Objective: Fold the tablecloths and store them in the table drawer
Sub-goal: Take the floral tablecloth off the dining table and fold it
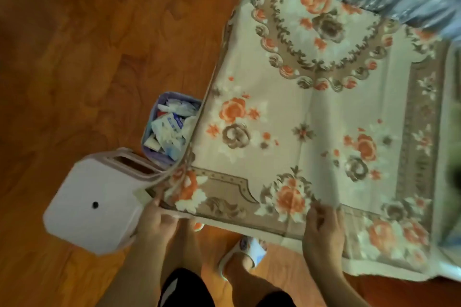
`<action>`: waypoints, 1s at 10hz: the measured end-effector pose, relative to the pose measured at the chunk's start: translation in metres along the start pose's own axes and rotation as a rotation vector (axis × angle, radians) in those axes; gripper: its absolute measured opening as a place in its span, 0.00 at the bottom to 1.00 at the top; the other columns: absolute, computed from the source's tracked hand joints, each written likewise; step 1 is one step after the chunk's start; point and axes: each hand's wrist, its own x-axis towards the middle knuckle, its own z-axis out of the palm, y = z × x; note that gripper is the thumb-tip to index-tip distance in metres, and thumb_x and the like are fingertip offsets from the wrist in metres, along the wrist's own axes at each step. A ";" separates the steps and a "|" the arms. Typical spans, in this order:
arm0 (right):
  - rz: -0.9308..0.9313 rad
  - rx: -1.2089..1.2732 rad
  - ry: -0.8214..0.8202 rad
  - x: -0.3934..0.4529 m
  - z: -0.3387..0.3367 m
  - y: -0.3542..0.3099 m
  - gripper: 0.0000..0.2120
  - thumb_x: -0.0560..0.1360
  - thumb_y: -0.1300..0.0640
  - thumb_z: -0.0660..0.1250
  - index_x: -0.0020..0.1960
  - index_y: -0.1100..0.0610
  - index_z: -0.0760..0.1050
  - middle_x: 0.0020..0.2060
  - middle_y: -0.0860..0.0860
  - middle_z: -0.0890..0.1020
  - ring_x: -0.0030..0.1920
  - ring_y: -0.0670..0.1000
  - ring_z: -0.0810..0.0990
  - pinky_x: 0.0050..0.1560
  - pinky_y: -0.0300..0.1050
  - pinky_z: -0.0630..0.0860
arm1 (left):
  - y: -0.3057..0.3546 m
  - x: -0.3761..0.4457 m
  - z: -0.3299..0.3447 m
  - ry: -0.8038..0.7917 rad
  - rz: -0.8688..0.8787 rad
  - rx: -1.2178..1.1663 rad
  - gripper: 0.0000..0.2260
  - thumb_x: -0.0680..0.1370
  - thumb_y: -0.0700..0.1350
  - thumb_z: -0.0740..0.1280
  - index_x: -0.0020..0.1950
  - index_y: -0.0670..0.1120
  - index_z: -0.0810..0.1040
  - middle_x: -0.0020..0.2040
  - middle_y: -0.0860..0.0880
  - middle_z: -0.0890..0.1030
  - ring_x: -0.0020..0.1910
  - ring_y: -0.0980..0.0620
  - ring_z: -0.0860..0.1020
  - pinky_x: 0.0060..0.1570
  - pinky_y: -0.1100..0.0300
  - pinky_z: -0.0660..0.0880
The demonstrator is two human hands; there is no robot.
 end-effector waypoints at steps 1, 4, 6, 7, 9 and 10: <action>0.513 0.049 -0.121 -0.041 -0.023 0.069 0.12 0.82 0.51 0.60 0.49 0.58 0.77 0.43 0.55 0.81 0.43 0.58 0.80 0.49 0.56 0.78 | 0.176 0.054 -0.116 -0.388 0.044 -0.310 0.17 0.82 0.47 0.62 0.70 0.45 0.75 0.56 0.47 0.86 0.69 0.43 0.76 0.62 0.45 0.76; 1.039 1.369 -0.077 0.023 -0.068 0.147 0.39 0.63 0.42 0.77 0.69 0.56 0.72 0.60 0.58 0.81 0.61 0.60 0.80 0.67 0.59 0.73 | 0.185 0.024 -0.152 -0.104 0.318 -0.121 0.14 0.78 0.47 0.72 0.62 0.46 0.77 0.51 0.48 0.86 0.51 0.51 0.86 0.42 0.52 0.84; 0.748 1.035 -0.064 0.014 -0.072 0.188 0.22 0.74 0.47 0.74 0.61 0.58 0.74 0.43 0.41 0.83 0.47 0.36 0.79 0.43 0.25 0.74 | 0.193 0.038 -0.156 -0.094 0.421 0.054 0.08 0.78 0.47 0.72 0.55 0.48 0.78 0.52 0.50 0.86 0.47 0.55 0.86 0.52 0.54 0.82; 0.729 1.223 0.114 0.004 -0.098 0.184 0.15 0.77 0.59 0.70 0.63 0.56 0.76 0.50 0.51 0.84 0.46 0.50 0.84 0.45 0.42 0.82 | 0.201 0.029 -0.158 -0.139 0.437 0.082 0.10 0.79 0.46 0.71 0.59 0.46 0.78 0.53 0.48 0.86 0.49 0.54 0.86 0.51 0.56 0.82; 0.852 1.585 0.148 0.001 -0.143 0.155 0.20 0.72 0.54 0.76 0.62 0.54 0.80 0.58 0.53 0.85 0.53 0.55 0.86 0.55 0.48 0.82 | 0.210 -0.006 -0.152 -0.161 0.375 -0.026 0.14 0.81 0.47 0.68 0.66 0.46 0.77 0.55 0.48 0.84 0.53 0.52 0.84 0.53 0.53 0.82; 0.873 1.585 0.145 0.007 -0.159 0.160 0.11 0.80 0.55 0.68 0.62 0.52 0.77 0.57 0.53 0.84 0.49 0.51 0.83 0.38 0.40 0.82 | 0.210 -0.010 -0.144 -0.140 0.388 -0.020 0.11 0.80 0.49 0.70 0.61 0.49 0.78 0.54 0.48 0.85 0.50 0.52 0.86 0.46 0.53 0.83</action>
